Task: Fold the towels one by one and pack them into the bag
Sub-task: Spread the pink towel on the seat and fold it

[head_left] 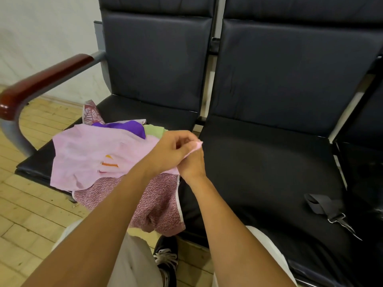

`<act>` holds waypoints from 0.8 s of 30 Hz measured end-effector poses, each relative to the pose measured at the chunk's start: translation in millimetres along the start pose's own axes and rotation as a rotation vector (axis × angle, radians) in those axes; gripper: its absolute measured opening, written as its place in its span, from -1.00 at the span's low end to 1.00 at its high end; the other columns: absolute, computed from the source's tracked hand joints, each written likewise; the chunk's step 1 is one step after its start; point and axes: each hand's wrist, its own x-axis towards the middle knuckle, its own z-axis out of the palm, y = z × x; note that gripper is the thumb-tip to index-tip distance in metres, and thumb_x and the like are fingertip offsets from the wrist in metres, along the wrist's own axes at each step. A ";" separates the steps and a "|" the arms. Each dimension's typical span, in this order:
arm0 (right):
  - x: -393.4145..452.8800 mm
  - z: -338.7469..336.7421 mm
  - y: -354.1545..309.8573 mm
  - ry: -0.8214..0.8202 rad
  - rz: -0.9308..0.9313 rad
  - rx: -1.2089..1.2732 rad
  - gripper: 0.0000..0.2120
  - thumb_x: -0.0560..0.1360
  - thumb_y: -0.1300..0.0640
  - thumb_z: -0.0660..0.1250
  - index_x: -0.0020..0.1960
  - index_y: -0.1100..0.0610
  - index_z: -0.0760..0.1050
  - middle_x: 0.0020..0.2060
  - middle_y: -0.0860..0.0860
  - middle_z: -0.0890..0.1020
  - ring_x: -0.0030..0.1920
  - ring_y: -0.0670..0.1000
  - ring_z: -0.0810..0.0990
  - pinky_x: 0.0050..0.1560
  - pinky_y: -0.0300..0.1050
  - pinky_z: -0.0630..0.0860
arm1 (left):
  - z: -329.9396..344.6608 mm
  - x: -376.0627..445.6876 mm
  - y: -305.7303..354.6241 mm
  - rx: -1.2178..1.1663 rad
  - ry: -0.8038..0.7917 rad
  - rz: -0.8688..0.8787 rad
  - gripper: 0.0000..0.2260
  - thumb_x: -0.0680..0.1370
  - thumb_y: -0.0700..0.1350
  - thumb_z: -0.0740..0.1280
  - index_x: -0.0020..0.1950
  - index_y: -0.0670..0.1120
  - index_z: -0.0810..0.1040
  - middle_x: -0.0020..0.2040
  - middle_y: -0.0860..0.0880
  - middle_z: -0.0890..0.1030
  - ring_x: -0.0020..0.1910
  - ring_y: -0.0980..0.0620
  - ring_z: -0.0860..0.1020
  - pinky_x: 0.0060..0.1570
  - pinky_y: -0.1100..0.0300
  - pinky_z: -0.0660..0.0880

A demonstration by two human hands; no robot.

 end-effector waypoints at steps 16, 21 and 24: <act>8.4 -146.3 12.4 0.297 -0.152 -0.250 -0.91 0.57 0.23 0.34 -0.03 0.15 0.63 -0.26 -0.06 0.59 -0.28 -0.17 0.52 -0.37 -0.33 0.35 | 19.2 37.1 5.6 0.076 0.297 -0.037 -0.95 0.55 -0.21 0.37 -0.08 -0.09 0.62 -0.13 -0.01 0.57 -0.18 0.11 0.51 -0.17 0.34 0.42; -1.1 -205.7 25.9 0.330 -0.182 -0.437 -0.79 0.57 0.30 0.26 -0.02 0.10 0.64 -0.24 -0.05 0.62 -0.21 -0.07 0.59 -0.26 0.00 0.57 | 49.1 49.9 16.2 0.369 0.101 0.055 -0.93 0.54 -0.25 0.37 0.00 -0.16 0.63 -0.08 -0.03 0.49 -0.15 0.05 0.46 -0.12 0.33 0.36; -11.4 -240.0 32.5 0.363 -0.170 -0.436 -0.79 0.58 0.28 0.27 -0.05 0.10 0.66 -0.26 -0.07 0.62 -0.22 -0.08 0.60 -0.23 -0.02 0.58 | 61.4 54.4 21.5 0.395 0.013 0.027 -0.89 0.58 -0.25 0.31 0.04 -0.20 0.62 -0.06 -0.14 0.53 -0.09 -0.07 0.52 -0.05 0.10 0.45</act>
